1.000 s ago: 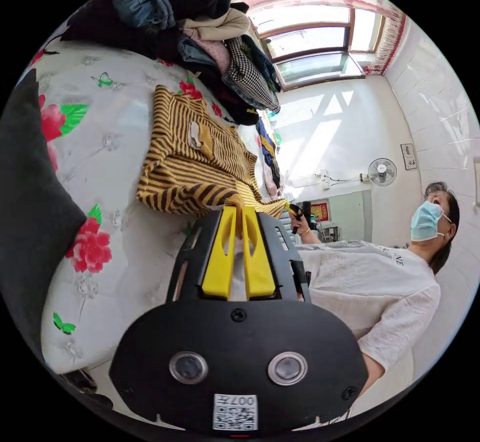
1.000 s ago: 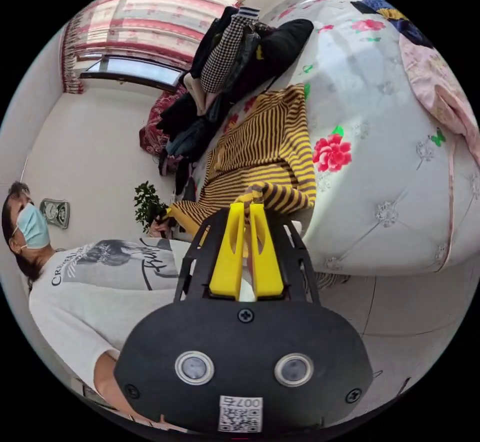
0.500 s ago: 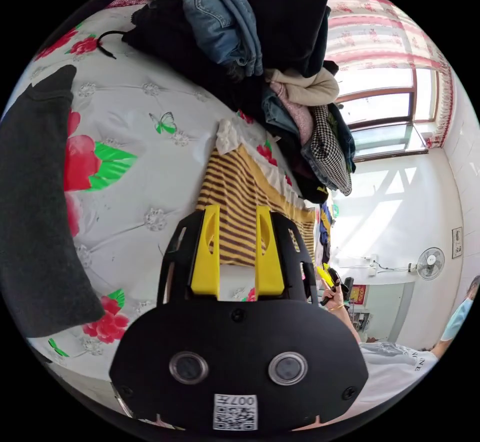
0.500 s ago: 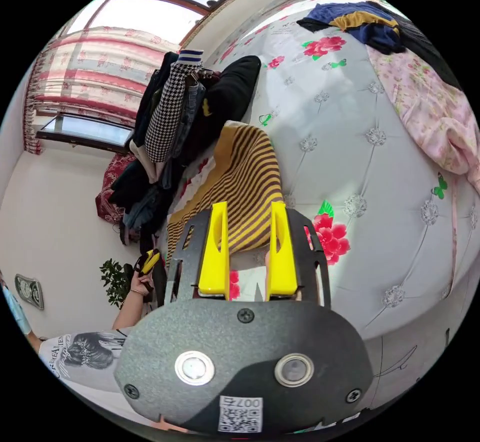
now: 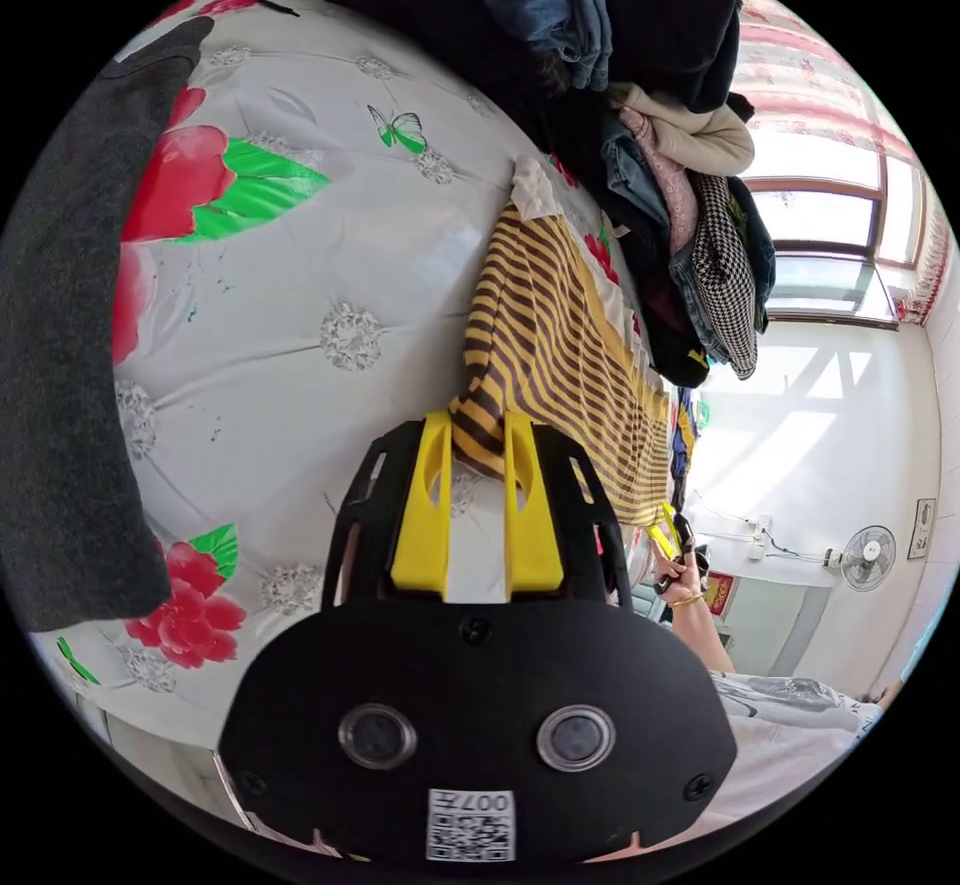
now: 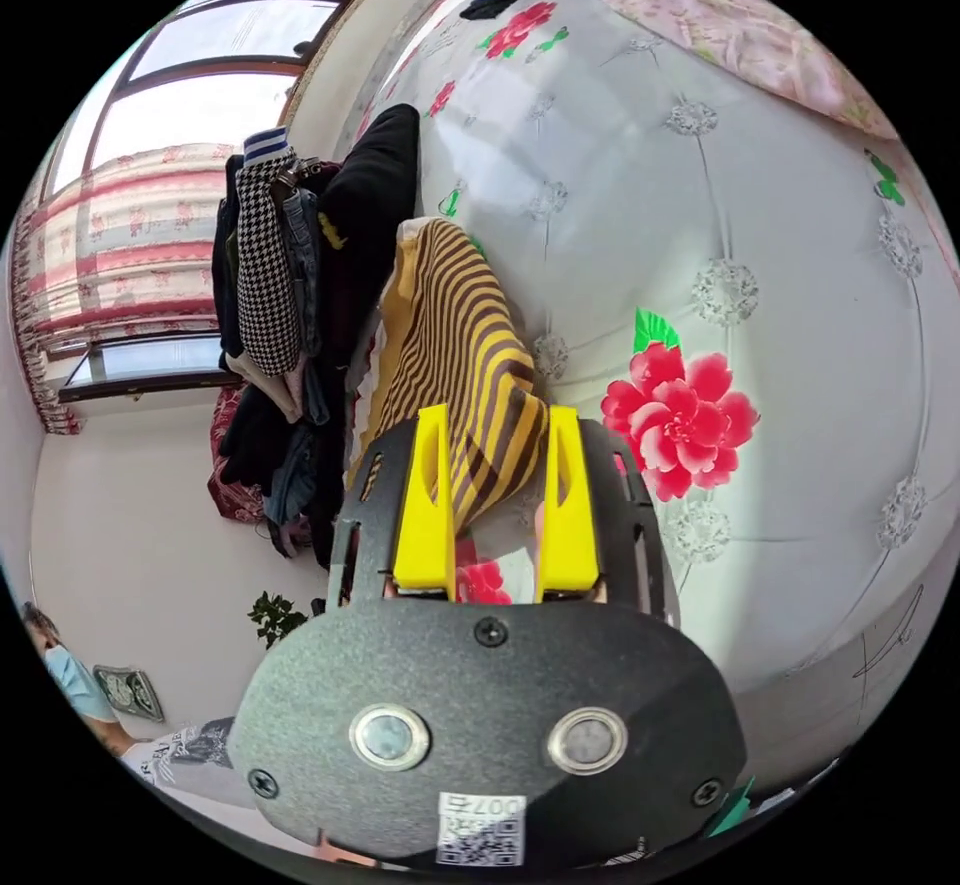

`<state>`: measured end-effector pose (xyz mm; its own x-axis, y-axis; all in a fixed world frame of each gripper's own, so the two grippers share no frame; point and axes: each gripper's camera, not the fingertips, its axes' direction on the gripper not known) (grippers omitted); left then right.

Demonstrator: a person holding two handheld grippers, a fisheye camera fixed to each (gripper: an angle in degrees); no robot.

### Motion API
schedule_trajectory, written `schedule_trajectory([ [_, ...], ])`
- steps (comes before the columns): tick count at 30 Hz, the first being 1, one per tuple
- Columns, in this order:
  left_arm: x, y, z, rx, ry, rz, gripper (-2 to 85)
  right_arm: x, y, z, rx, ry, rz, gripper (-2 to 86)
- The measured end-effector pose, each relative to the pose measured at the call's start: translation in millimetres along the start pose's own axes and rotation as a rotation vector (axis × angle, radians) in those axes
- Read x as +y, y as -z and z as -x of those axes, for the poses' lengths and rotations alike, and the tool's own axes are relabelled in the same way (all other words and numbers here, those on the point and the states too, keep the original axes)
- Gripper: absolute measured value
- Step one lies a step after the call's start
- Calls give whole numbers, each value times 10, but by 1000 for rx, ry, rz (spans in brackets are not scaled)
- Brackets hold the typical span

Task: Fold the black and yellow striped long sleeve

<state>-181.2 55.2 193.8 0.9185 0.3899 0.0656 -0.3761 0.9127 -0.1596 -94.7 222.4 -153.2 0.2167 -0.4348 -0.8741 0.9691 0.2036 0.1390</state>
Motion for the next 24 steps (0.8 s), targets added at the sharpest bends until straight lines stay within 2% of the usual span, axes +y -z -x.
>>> schedule_trajectory([
  [2, -29, 26, 15, 17, 13, 10, 79, -131, -115, 179, 49, 16, 17, 81],
  [4, 3, 69, 8, 29, -3, 15, 77, -184, -135, 488, 9, 91, -16, 73],
  [6, 76, 160, -9, 45, -29, -1, 73, -152, -193, 1025, -60, 252, -27, 64],
  [9, 243, 352, 18, 94, -41, -47, 74, 213, -499, 2205, -91, 623, 46, 57],
  [11, 386, 495, 88, 127, -48, -73, 84, 822, -941, 2986, -156, 912, 172, 58],
  [14, 570, 649, 242, 179, -49, -103, 103, 1630, -1699, 3413, -237, 1110, 395, 66],
  [17, 729, 752, 430, 215, -40, -117, 122, 2051, -2440, 3318, -146, 1087, 599, 77],
  [18, 754, 765, 468, 222, -40, -116, 126, 2076, -2518, 3253, -136, 1076, 610, 79],
  [21, 846, 768, 656, 257, -35, -107, 142, 1902, -2655, 2837, -60, 954, 577, 90],
  [24, 849, 659, 803, 294, -28, -86, 156, 1470, -2558, 2374, 29, 794, 465, 101],
])
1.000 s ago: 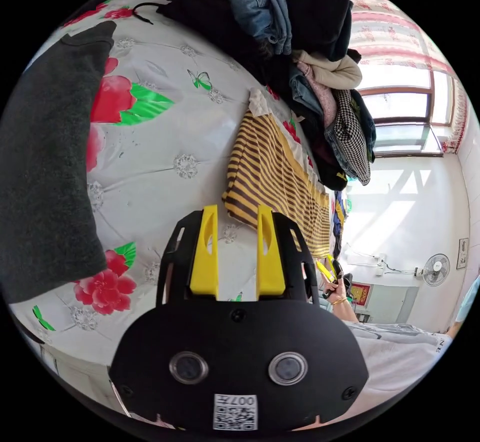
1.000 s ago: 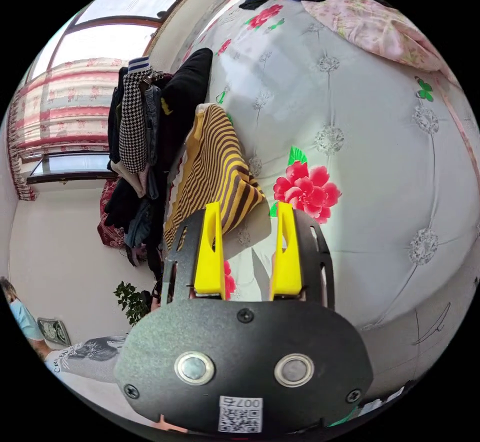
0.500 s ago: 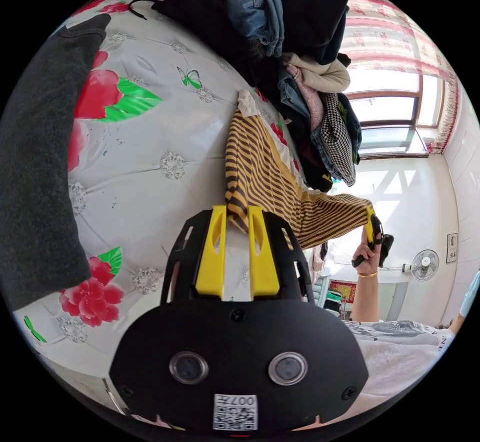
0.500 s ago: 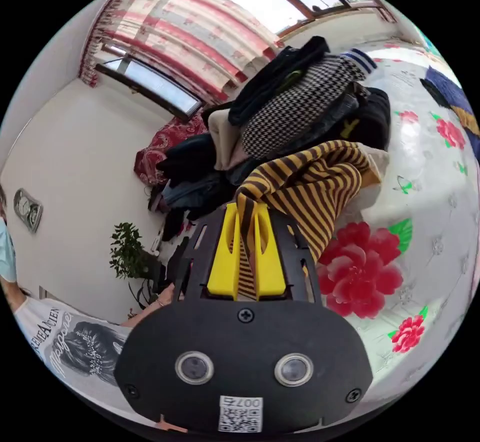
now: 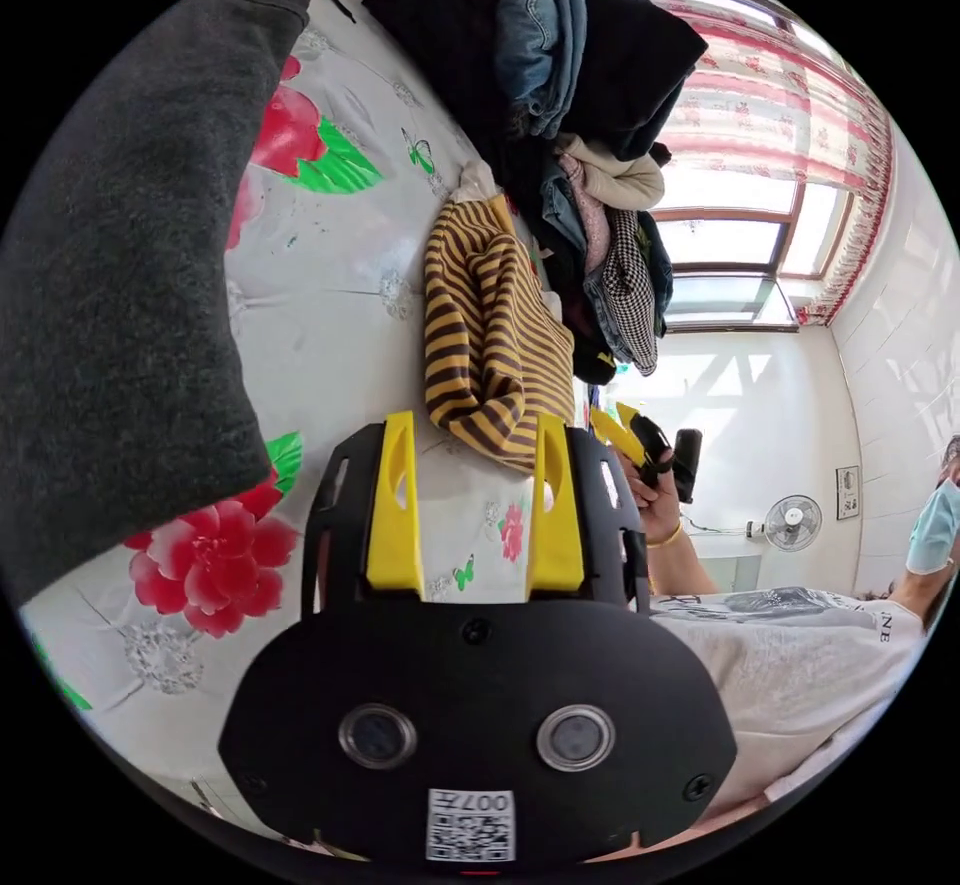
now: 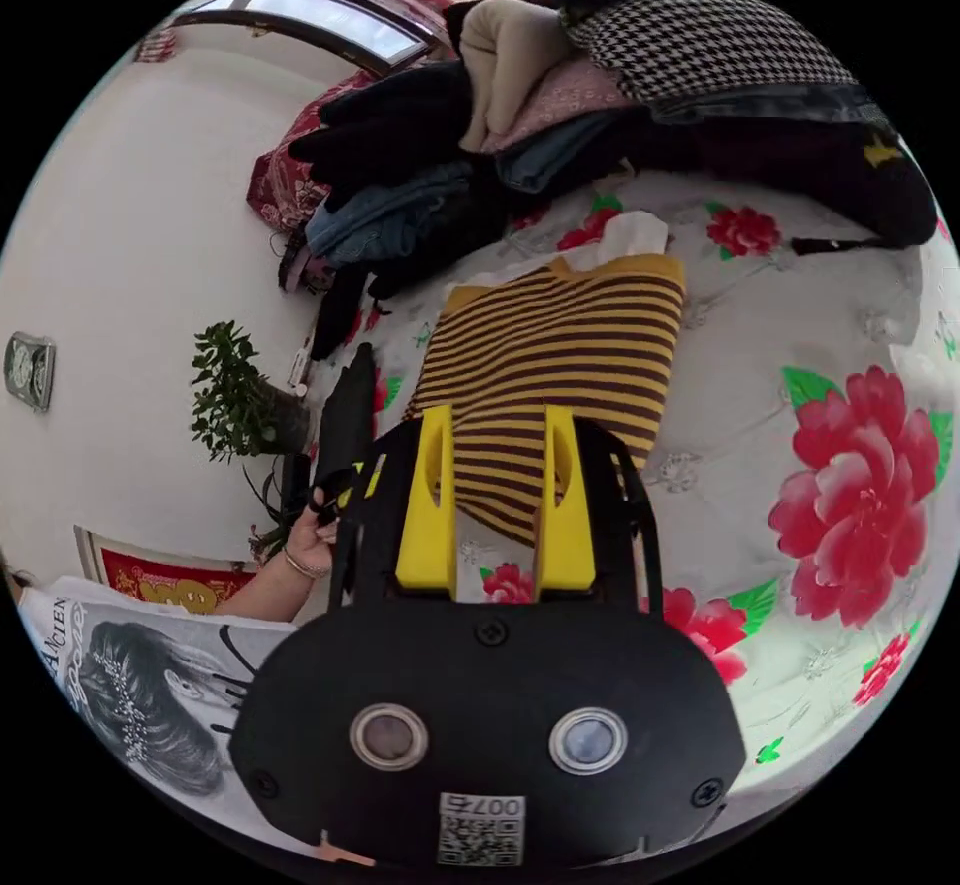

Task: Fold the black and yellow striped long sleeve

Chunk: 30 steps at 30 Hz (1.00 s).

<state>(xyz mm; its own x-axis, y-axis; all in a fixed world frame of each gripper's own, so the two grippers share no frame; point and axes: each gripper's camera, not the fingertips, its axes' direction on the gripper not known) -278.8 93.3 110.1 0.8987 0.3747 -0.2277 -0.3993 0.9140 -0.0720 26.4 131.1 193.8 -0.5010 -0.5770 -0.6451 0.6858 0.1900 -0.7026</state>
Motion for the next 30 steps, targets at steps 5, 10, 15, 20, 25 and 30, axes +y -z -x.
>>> schedule_trajectory([
  [5, -192, -417, 181, 72, 4, 55, 137, 228, 40, -942, 29, -296, -38, 110],
  [10, -431, -834, 305, 54, 28, 117, 81, 182, -443, -1268, -58, -376, 49, 92],
  [15, -580, -750, 154, 123, -58, 15, 69, -236, -655, -895, -65, -239, 123, 61],
  [20, -835, -46, -302, 120, -255, -155, 65, -769, -777, 231, -190, 61, 76, 43],
  [25, -608, 892, -391, 44, -396, -372, 66, -1015, -1248, 1344, -280, 301, 71, 37],
  [30, 306, 1208, 41, -391, -343, -531, 72, -807, -2020, 1794, -279, 386, 146, 34],
])
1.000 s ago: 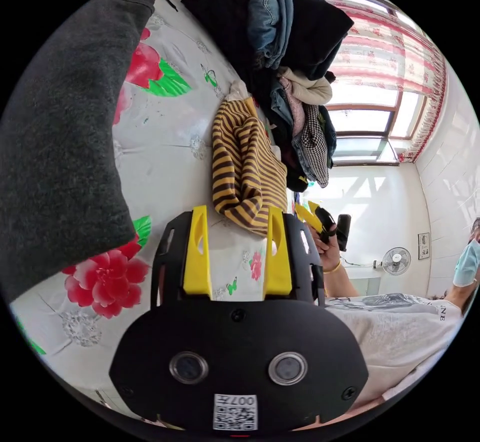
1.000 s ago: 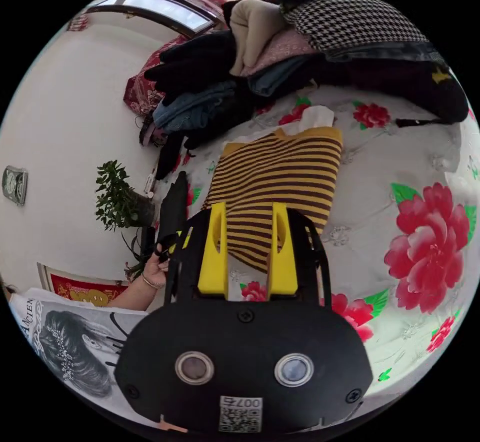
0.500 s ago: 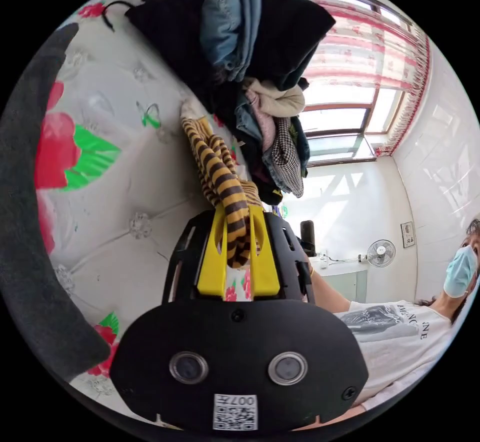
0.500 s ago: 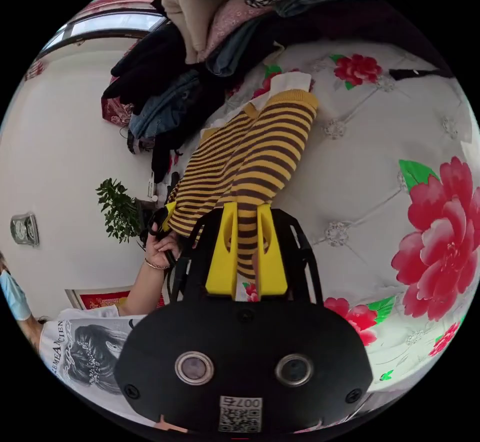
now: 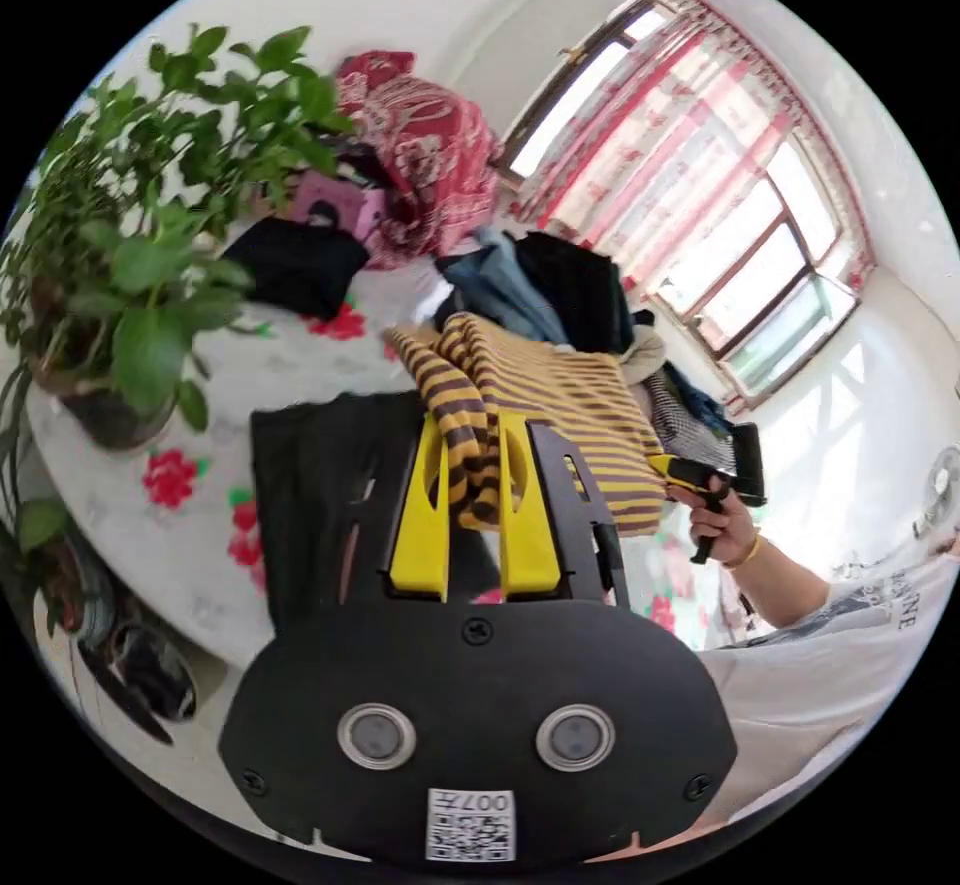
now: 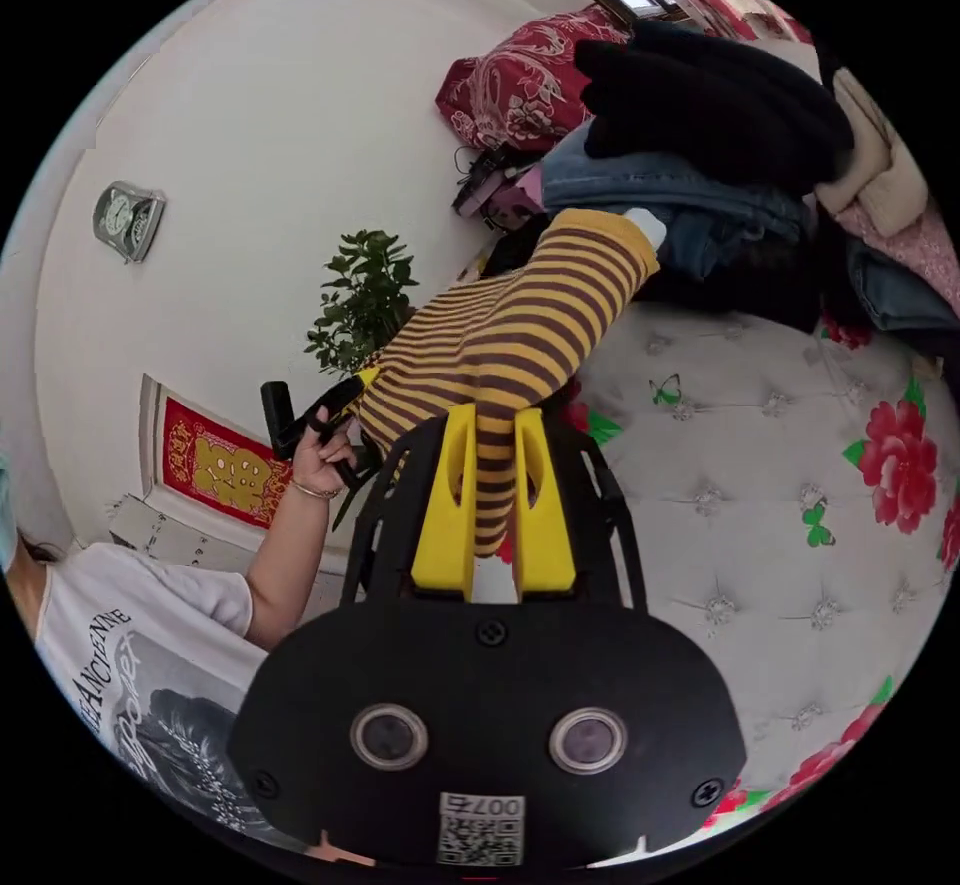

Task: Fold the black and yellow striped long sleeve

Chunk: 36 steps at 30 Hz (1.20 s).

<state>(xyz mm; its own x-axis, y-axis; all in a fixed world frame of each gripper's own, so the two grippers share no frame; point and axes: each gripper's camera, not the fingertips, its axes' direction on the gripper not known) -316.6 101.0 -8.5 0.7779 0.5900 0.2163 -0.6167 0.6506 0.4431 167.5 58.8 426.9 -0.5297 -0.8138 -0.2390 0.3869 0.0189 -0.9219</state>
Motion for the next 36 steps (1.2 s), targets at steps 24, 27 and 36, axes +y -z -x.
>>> schedule_trajectory([
  [24, 3523, -5024, -2374, -122, -432, 826, -7, 1864, -984, -1066, 968, -557, 302, 15],
  [27, 3855, -5468, -2412, -210, -424, 901, -9, 1912, -984, -1193, 910, -620, 274, 5],
  [36, 4338, -6243, -2025, -362, -332, 923, -9, 1802, -1355, -1520, 981, -671, 366, -3],
])
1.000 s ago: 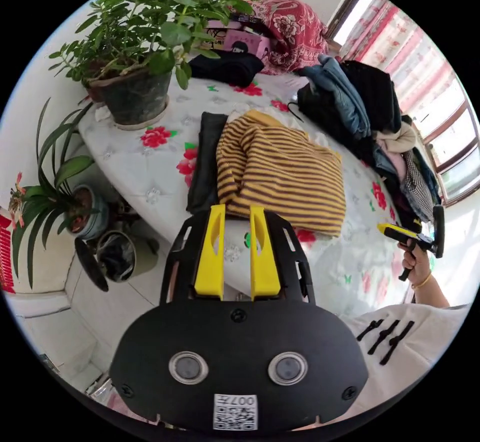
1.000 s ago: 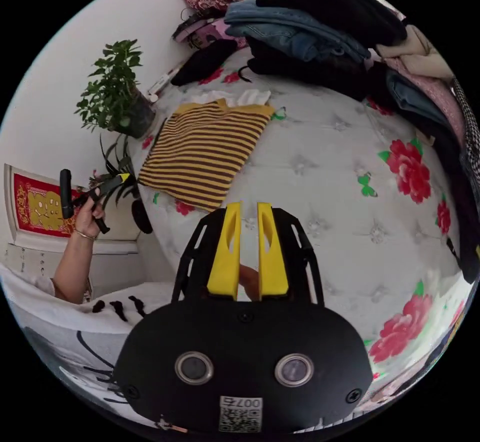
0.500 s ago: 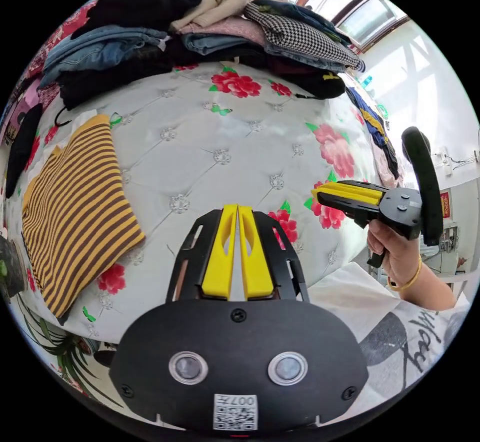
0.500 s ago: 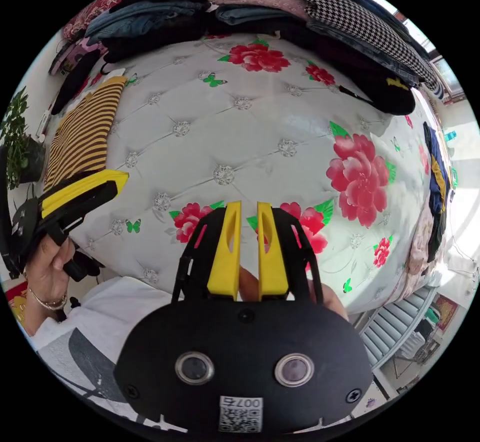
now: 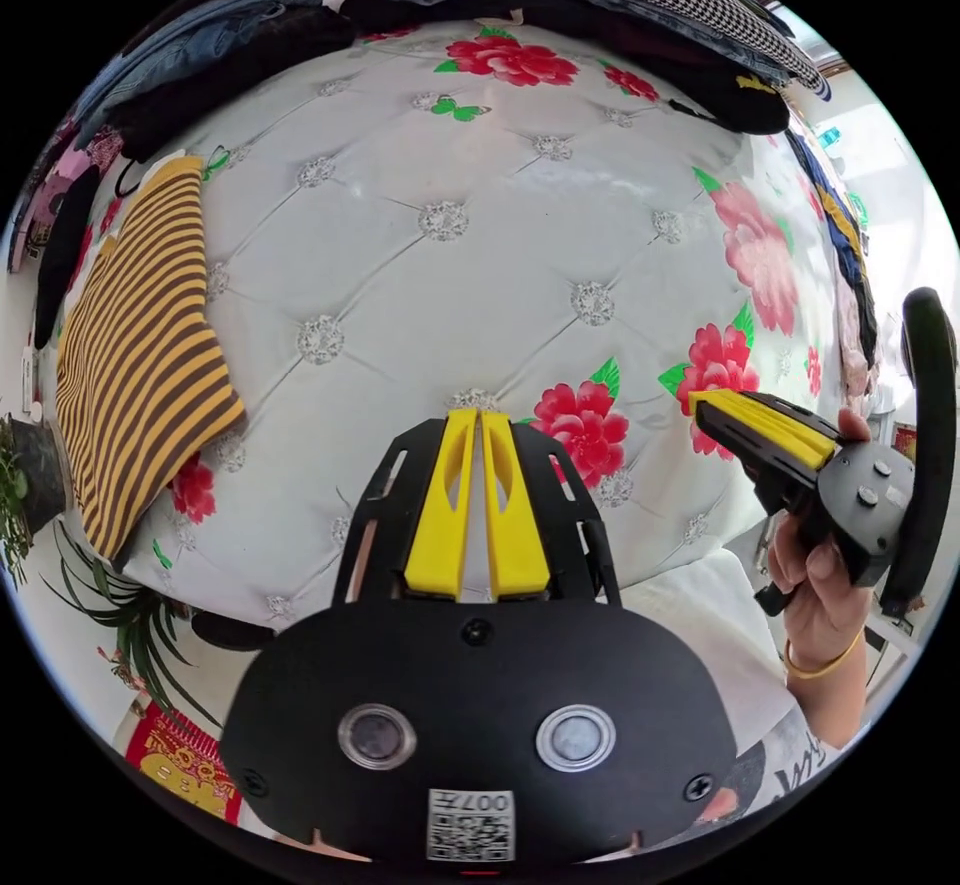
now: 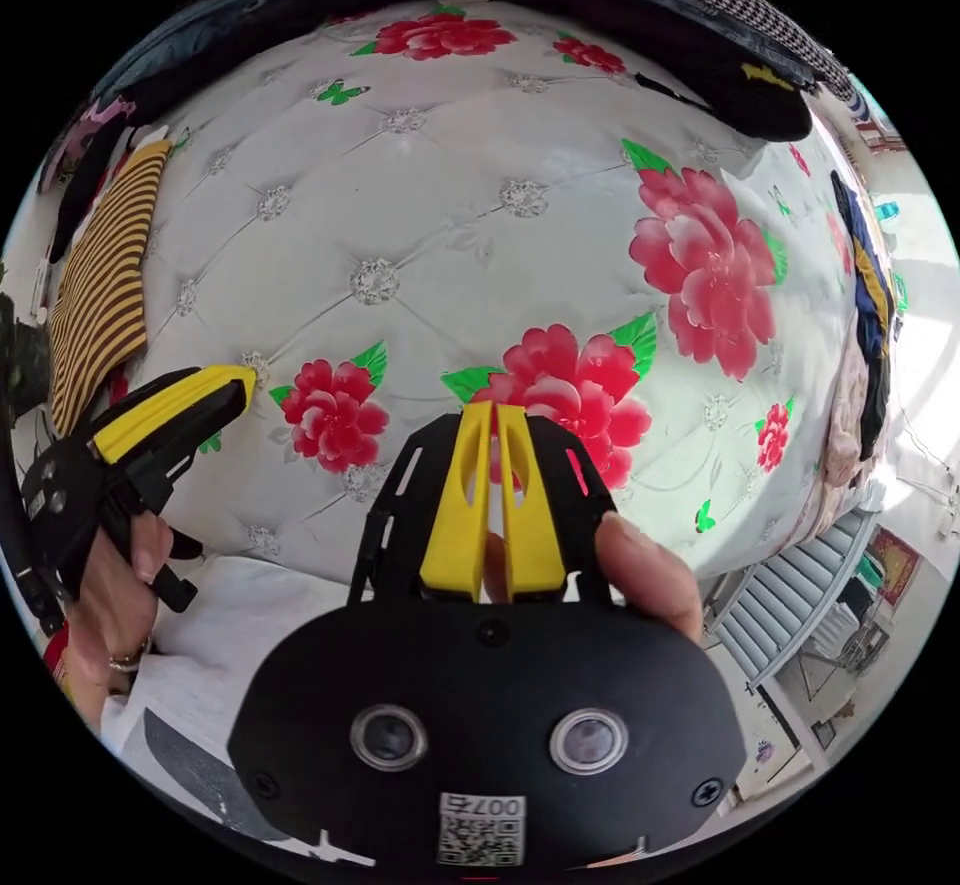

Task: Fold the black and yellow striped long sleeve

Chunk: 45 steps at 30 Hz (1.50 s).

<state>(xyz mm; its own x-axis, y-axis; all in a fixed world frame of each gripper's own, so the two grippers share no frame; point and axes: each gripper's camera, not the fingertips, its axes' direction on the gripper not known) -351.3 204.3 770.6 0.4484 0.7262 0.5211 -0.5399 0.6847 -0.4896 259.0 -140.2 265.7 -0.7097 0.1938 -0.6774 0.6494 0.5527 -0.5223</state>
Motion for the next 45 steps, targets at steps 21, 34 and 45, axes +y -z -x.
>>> schedule_trajectory([
  [21, -432, -1380, -226, -282, -74, -55, -10, -124, -266, 74, -45, -64, -127, -2],
  [34, -693, -1779, 85, -266, -76, -44, -10, -400, -288, -24, -19, -80, -64, -4],
  [45, -804, -1859, 236, -286, -74, -45, -10, -537, -291, -39, 60, -72, -38, -4],
])
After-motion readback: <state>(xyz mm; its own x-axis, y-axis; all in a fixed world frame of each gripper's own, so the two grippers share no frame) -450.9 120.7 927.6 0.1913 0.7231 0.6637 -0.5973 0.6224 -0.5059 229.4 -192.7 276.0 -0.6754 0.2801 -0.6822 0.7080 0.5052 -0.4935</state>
